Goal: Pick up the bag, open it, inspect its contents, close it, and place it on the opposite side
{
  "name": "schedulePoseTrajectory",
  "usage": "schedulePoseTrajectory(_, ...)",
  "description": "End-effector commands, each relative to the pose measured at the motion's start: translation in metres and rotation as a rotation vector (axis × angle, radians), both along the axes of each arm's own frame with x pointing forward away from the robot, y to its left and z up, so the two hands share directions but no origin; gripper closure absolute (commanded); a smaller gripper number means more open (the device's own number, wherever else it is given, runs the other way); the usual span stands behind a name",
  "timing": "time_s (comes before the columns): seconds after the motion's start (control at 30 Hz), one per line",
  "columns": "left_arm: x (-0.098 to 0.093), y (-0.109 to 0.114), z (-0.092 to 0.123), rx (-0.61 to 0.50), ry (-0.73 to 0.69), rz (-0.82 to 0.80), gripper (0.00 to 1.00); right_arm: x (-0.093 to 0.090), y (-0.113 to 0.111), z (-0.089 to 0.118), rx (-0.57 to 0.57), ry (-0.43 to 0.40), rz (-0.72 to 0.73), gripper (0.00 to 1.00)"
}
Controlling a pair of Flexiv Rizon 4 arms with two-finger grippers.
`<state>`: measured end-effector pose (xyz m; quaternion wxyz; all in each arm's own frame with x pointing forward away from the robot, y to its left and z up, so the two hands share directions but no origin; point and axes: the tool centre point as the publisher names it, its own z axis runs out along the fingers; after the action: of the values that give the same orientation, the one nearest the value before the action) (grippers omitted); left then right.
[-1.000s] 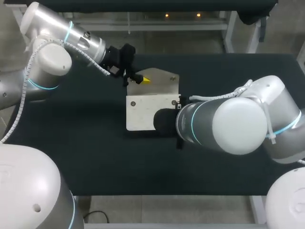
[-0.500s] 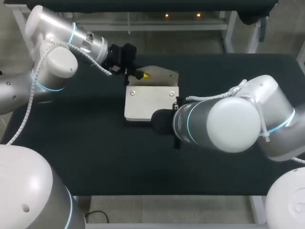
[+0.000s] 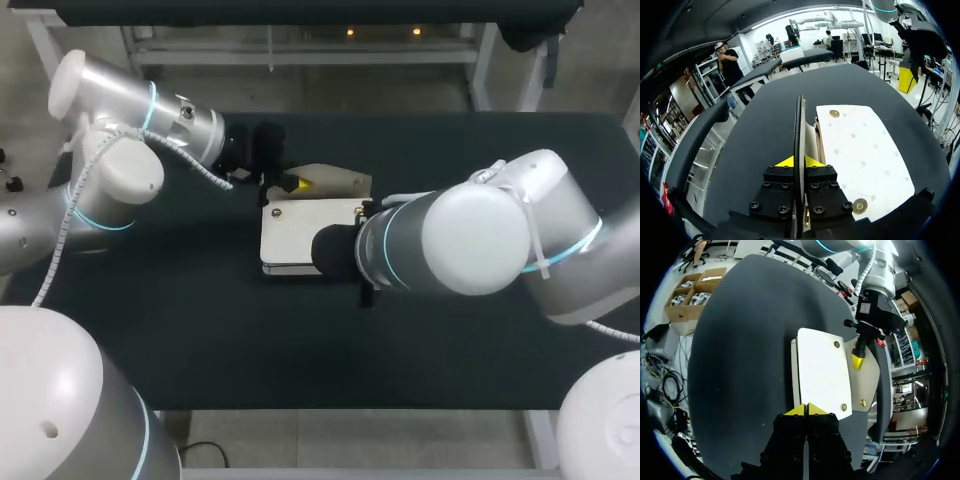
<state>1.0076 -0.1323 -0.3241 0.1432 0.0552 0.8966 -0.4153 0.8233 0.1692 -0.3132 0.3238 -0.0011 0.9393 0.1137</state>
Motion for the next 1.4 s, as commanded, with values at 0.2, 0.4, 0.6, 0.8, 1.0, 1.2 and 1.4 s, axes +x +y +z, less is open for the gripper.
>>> schedulePoseTrajectory(0.2, 0.03, 0.005, 0.002, -0.026, -0.045, 0.044, 1.0, 0.013, 0.006, -0.01, 0.009, 0.0, 0.001, 1.0)
schedulePoseTrajectory(0.4, 0.046, 0.004, -0.001, -0.011, -0.074, -0.002, 1.0, 0.021, 0.006, -0.016, 0.012, -0.038, -0.001, 1.0)
schedulePoseTrajectory(0.6, 0.057, 0.004, -0.005, -0.006, -0.066, -0.014, 1.0, 0.028, 0.004, -0.025, 0.012, -0.08, -0.005, 0.87)
schedulePoseTrajectory(0.8, 0.06, 0.003, -0.007, -0.004, -0.061, -0.032, 1.0, 0.032, 0.003, -0.036, 0.006, -0.092, -0.015, 0.44)
schedulePoseTrajectory(1.0, 0.06, 0.001, -0.011, -0.008, -0.048, -0.051, 1.0, 0.037, 0.001, -0.04, 0.007, -0.118, -0.026, 0.37)
schedulePoseTrajectory(1.2, 0.058, -0.001, -0.016, -0.008, -0.041, -0.061, 1.0, 0.042, 0.0, -0.043, 0.01, -0.134, -0.039, 0.44)
schedulePoseTrajectory(1.4, 0.053, -0.001, -0.016, -0.012, -0.046, -0.074, 1.0, 0.048, -0.001, -0.045, 0.016, -0.145, -0.057, 0.51)
